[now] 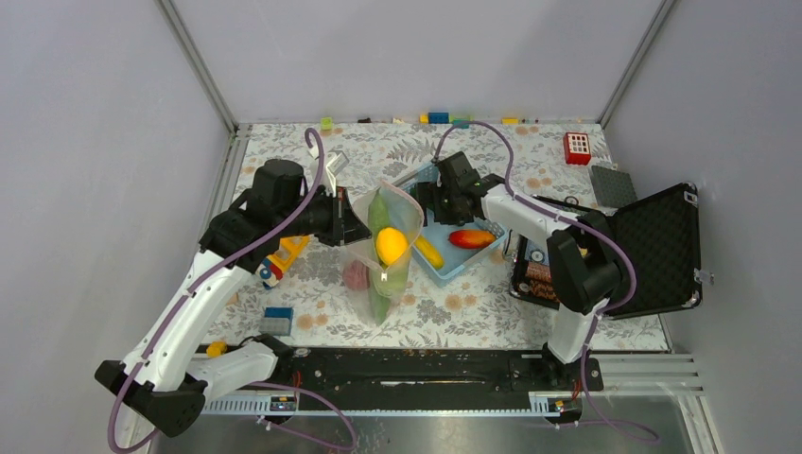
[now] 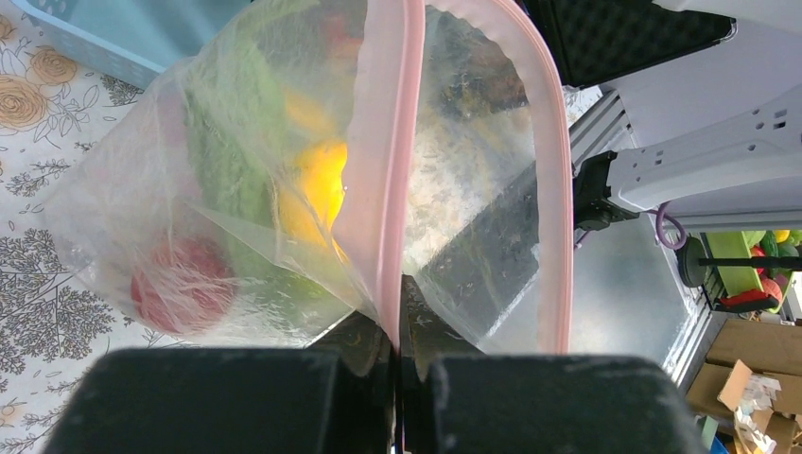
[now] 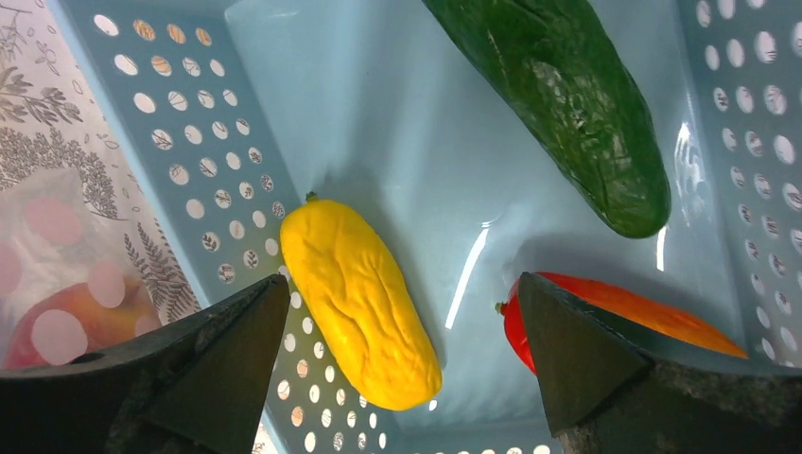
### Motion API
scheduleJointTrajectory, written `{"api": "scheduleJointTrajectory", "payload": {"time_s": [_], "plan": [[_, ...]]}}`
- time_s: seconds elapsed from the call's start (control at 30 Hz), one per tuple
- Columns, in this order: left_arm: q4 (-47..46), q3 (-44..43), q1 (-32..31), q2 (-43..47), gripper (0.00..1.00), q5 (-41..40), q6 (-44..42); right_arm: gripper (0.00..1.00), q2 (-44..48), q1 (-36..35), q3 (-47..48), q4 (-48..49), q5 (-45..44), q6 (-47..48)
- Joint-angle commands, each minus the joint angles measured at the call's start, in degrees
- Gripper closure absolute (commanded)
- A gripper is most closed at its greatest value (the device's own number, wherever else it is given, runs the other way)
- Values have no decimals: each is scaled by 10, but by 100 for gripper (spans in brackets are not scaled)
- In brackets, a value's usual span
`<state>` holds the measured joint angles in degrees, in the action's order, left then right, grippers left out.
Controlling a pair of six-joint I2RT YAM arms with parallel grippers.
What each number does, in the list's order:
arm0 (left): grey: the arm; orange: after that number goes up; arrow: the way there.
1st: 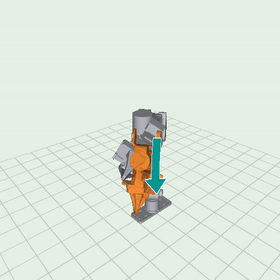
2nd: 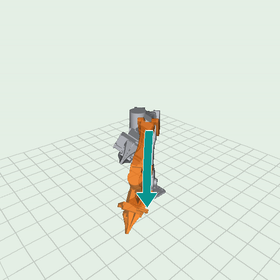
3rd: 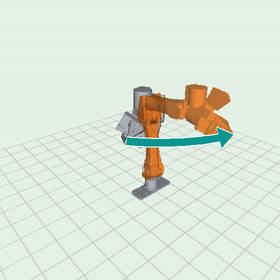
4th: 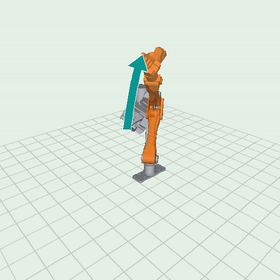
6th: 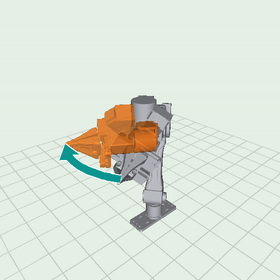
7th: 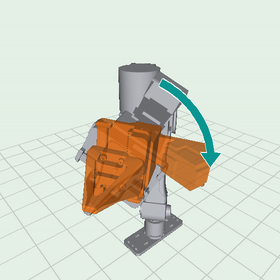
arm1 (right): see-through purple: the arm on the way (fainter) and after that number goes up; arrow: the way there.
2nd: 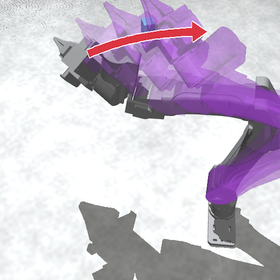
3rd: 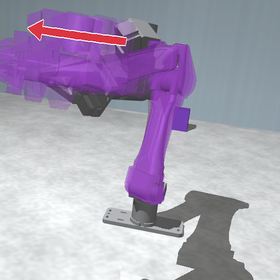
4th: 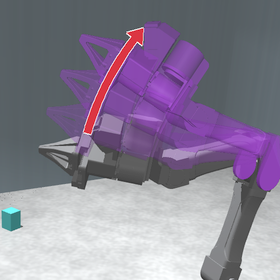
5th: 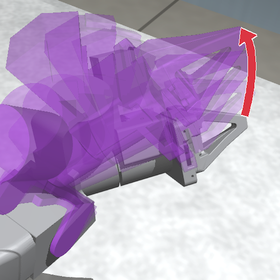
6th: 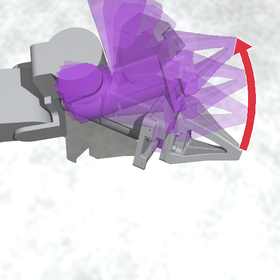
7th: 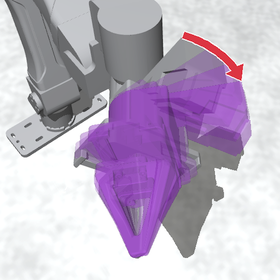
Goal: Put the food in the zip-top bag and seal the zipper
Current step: Pick up the fake fruit from the bin.
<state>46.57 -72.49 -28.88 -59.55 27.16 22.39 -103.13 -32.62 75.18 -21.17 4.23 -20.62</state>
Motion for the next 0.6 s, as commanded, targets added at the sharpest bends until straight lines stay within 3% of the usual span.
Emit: {"api": "scheduleJointTrajectory", "payload": {"time_s": [0.0, 0.57], "plan": [[-46, 1, 2, 13, 100, 22, -7, 2, -21, 1, 27, 3, 36, 21], [-49, 2, 2, 7, 100, 21, -7, 6, -60, 0, 1, 10, 139, 115]]}}
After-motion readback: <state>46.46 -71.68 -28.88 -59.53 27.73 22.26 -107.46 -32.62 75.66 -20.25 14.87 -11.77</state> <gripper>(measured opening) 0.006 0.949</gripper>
